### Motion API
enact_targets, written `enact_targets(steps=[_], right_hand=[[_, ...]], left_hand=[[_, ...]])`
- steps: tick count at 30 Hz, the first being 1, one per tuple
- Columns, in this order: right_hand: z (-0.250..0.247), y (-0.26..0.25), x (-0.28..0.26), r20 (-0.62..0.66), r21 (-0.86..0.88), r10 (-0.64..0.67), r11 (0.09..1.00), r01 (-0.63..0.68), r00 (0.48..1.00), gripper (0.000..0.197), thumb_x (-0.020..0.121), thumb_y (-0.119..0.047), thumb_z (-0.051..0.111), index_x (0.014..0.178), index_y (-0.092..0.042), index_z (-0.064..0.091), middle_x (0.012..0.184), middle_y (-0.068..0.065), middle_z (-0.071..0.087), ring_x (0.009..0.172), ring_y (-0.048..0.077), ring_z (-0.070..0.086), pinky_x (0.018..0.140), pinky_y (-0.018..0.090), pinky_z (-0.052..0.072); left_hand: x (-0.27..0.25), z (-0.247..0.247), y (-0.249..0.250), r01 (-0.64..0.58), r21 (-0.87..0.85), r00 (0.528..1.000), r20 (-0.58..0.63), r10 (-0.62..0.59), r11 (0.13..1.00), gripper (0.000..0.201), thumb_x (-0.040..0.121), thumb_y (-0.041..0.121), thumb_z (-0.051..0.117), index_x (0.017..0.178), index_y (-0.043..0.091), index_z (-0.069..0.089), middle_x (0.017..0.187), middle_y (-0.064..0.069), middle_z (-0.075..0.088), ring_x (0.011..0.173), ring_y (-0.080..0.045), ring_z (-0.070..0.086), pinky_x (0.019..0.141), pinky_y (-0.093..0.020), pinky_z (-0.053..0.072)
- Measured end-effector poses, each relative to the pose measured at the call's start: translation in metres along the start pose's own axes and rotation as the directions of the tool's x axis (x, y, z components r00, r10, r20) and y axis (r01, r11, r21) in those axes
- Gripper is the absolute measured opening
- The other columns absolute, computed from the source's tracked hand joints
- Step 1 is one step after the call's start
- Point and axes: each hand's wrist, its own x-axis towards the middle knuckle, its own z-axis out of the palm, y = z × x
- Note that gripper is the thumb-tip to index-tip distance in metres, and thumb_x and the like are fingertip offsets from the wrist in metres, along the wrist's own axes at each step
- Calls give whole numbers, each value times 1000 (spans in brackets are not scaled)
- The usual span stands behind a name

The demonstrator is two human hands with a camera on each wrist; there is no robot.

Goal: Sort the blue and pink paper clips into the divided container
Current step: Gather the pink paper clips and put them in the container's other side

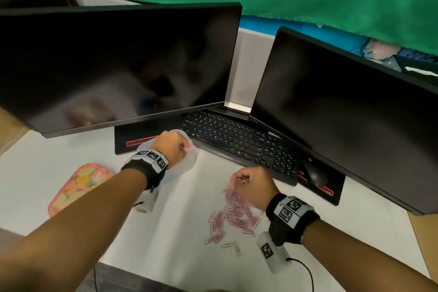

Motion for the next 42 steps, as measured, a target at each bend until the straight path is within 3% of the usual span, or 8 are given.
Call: enact_targets(steps=[8,14,21,26,32,36,38,42], right_hand=[[24,-68,48,46,-82,-95,992,98,994,16,83,-11,68,74,-25,70,67,-10,62,55,10,65,44,10,42],[53,-105,96,75,-177,-164,969,175,984,13,78,-7,66,76,-18,75,65,-7,64,68,16,63,75,28,56],[80,-109,127,118,-312,-95,941,128,988,20,79,-4,67,93,-16,74,102,6,70,92,22,65,82,26,53],[58,-93,110,108,-258,-160,949,183,981,27,81,-8,61,102,-21,71,100,1,70,89,17,64,84,24,51],[19,-6,52,107,-423,-29,903,72,994,23,91,-13,54,107,-22,67,103,-1,70,89,14,64,83,28,55],[17,51,12,111,-565,147,823,-59,983,48,96,-27,44,144,-19,36,155,9,27,140,25,29,113,39,31],[25,68,3,128,-590,197,803,-85,972,61,97,-34,38,152,-23,13,161,7,-1,148,25,4,119,47,16],[39,75,9,167,-562,136,827,-19,977,63,98,-32,33,152,-27,0,160,2,-15,147,22,-11,119,48,1]], left_hand=[[2,-6,-14,105,-227,990,-64,-122,968,35,84,10,63,116,21,65,112,-3,69,103,-21,64,91,-30,52],[-21,-25,-48,162,-502,932,-204,-299,849,25,84,3,59,85,26,69,86,4,71,84,-14,66,87,-29,53],[-50,-17,-63,165,-553,927,-196,-320,817,20,87,7,58,81,23,68,92,-2,71,88,-18,67,80,-35,58],[-58,2,-43,61,-527,973,-158,-168,848,26,83,3,55,80,23,71,84,4,70,77,-12,63,71,-14,49],[-68,45,-6,-86,-277,993,55,105,957,27,88,19,56,112,19,68,107,1,69,98,-18,64,90,-22,46],[-68,78,6,-109,-122,953,270,139,987,58,90,31,55,144,18,39,145,-4,43,131,-21,44,109,-30,36],[-68,92,13,-139,-60,917,370,151,988,70,91,31,53,151,17,20,157,-6,21,142,-24,27,116,-35,28],[-69,106,26,-196,-23,884,428,187,980,79,92,28,52,153,17,3,162,-3,0,149,-21,6,119,-37,21]])
